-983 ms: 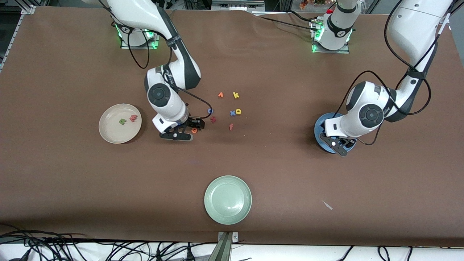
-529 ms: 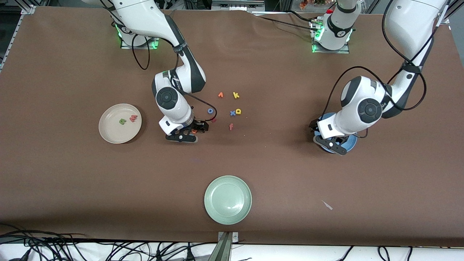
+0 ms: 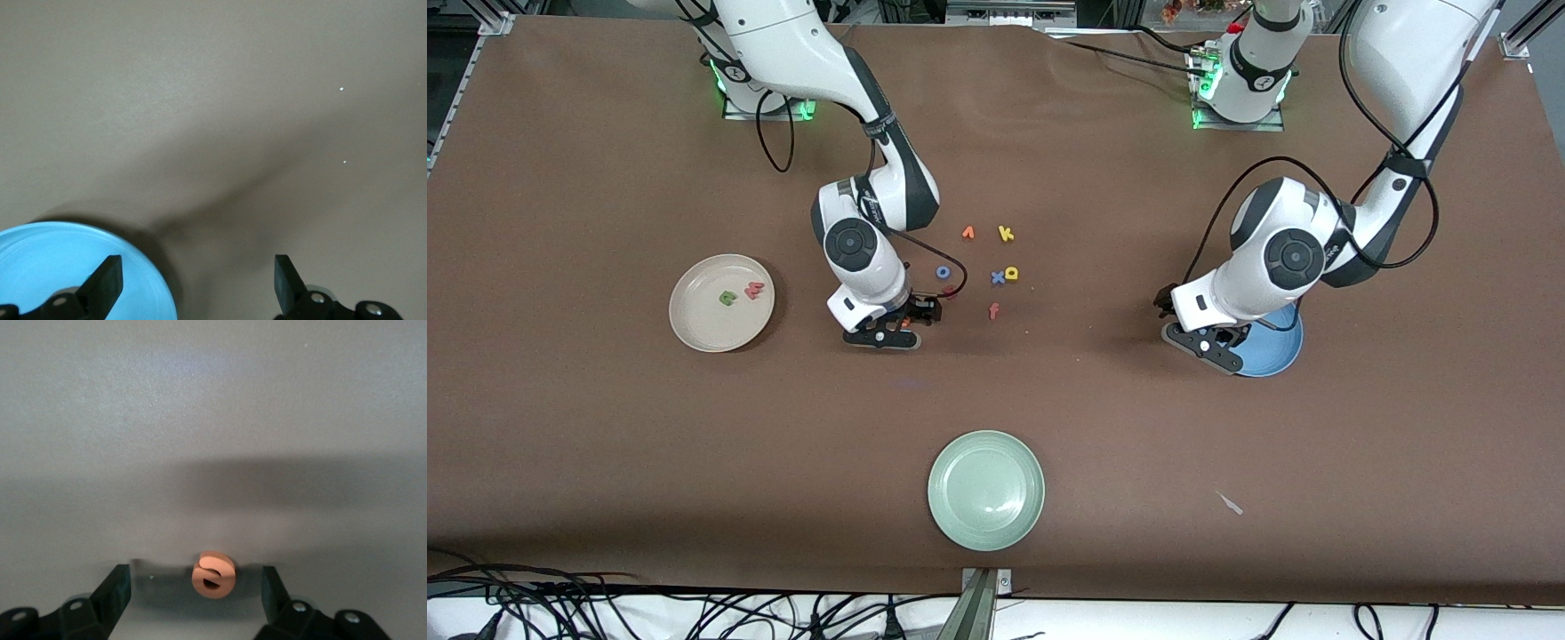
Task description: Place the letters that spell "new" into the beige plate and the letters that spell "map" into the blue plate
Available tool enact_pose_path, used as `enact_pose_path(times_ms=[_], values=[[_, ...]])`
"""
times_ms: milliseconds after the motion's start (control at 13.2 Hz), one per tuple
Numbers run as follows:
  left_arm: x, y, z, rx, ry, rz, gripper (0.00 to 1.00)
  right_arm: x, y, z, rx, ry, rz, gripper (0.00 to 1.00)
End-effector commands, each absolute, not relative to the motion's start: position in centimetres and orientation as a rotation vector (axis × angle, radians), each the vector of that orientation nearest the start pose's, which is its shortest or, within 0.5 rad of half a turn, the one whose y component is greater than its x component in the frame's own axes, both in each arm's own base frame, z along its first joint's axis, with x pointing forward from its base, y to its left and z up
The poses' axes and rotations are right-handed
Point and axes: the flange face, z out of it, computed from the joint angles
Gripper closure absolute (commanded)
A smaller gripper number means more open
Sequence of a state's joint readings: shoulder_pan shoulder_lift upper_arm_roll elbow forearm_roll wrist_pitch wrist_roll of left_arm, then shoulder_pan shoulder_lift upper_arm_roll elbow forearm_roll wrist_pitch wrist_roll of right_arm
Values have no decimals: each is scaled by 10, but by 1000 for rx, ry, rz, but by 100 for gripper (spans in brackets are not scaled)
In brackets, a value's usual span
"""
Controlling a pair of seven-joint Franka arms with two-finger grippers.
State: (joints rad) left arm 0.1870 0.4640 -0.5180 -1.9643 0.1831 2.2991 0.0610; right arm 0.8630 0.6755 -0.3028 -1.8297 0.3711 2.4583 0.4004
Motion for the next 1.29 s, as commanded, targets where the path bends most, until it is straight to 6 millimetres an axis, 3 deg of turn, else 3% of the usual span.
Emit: enact_pose_path(times_ms=[0, 378, 1210], values=[[586, -184, 262, -3144, 755, 113, 0, 541, 354, 173, -3093, 122, 34, 23], [587, -184, 262, -3143, 758, 110, 0, 543, 351, 174, -3094, 101, 34, 42], [588, -181, 264, -3143, 753, 105, 0, 537, 346, 166, -3107, 123, 67, 62]])
